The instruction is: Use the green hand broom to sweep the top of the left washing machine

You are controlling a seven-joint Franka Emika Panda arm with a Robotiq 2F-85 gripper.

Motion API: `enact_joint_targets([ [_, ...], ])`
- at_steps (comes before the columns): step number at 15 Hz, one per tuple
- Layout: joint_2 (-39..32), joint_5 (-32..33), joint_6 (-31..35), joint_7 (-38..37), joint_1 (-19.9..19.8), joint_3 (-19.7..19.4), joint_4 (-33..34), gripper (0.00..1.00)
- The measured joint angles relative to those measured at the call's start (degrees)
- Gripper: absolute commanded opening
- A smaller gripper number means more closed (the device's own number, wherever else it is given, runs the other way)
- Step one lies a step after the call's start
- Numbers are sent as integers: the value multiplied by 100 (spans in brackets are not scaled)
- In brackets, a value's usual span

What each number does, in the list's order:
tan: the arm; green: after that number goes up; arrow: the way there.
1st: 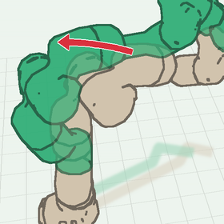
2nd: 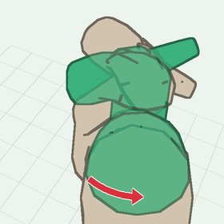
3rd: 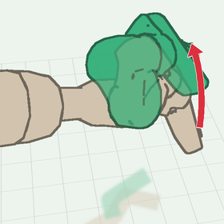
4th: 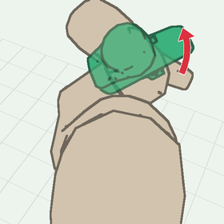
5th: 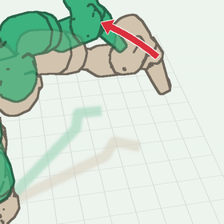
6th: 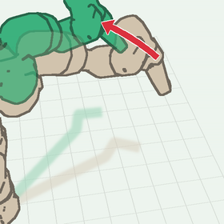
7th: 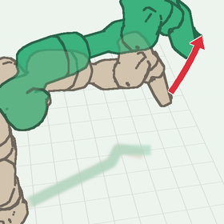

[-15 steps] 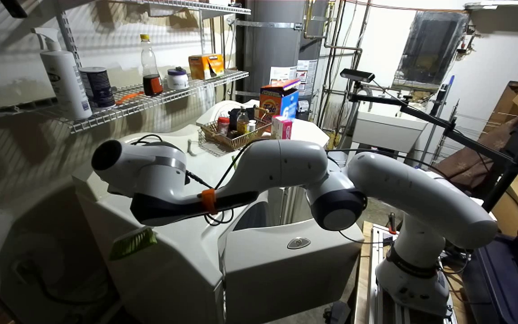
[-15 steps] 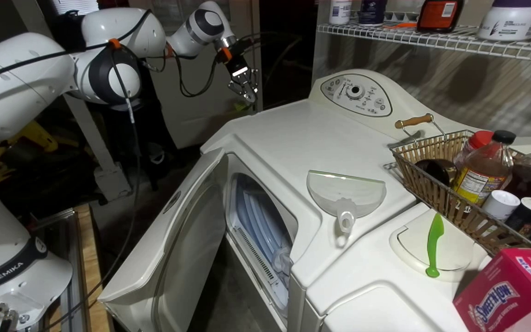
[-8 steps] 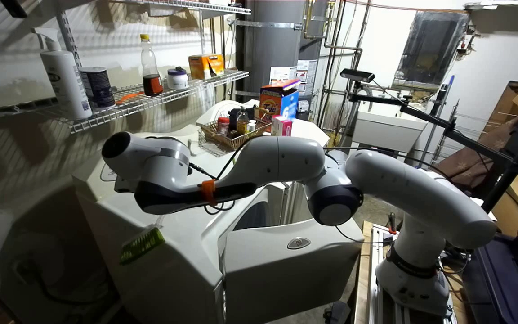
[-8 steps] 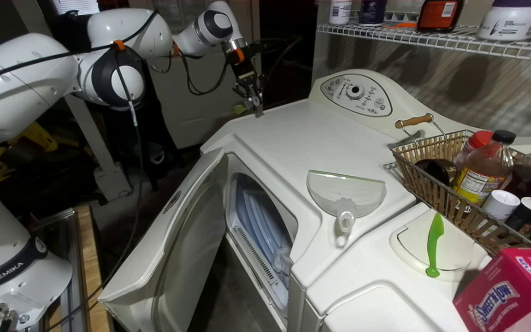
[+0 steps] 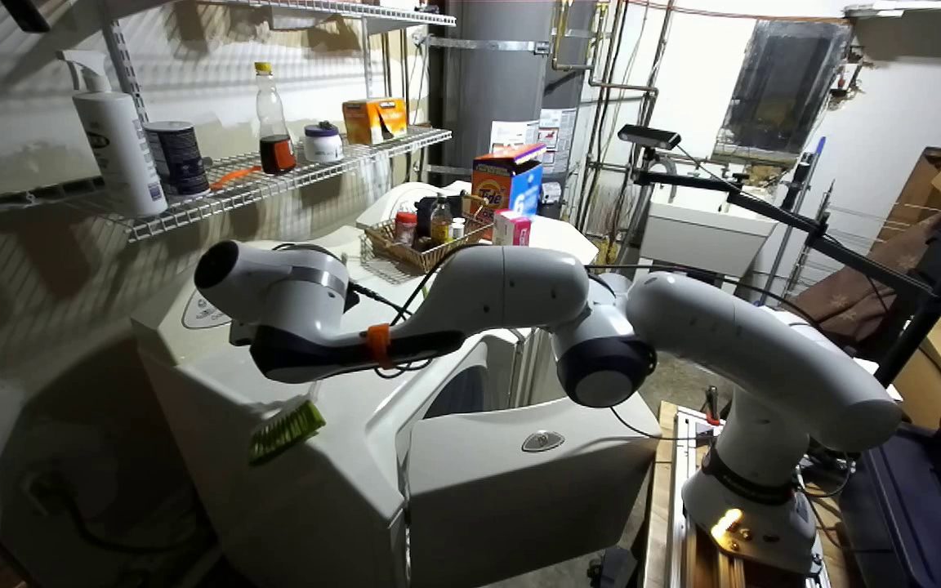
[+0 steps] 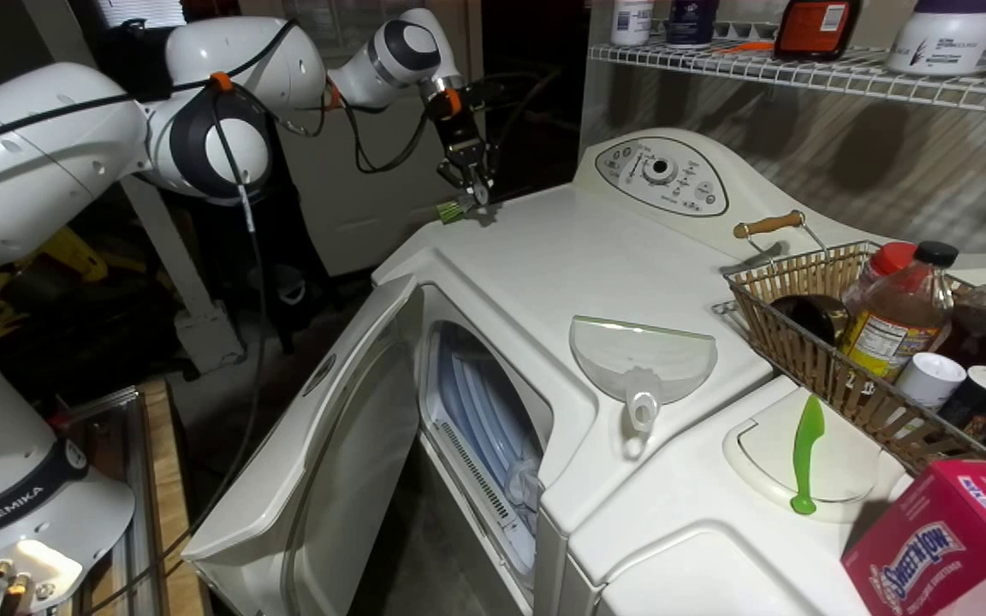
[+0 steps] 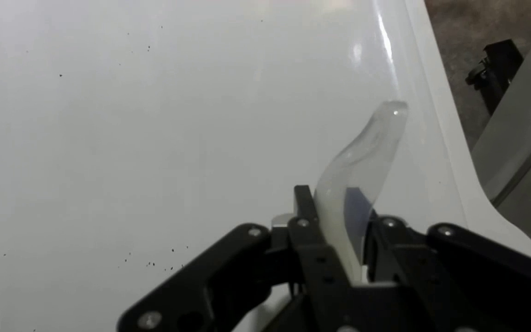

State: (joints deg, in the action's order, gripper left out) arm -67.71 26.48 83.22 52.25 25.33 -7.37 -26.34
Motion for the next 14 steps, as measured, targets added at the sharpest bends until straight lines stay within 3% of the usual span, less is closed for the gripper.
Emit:
enact_joint_targets([
  [4, -75, 56, 6, -281, 28, -223, 13, 5],
  [14, -549, 147, 168, -1942, 47, -484, 14, 5],
])
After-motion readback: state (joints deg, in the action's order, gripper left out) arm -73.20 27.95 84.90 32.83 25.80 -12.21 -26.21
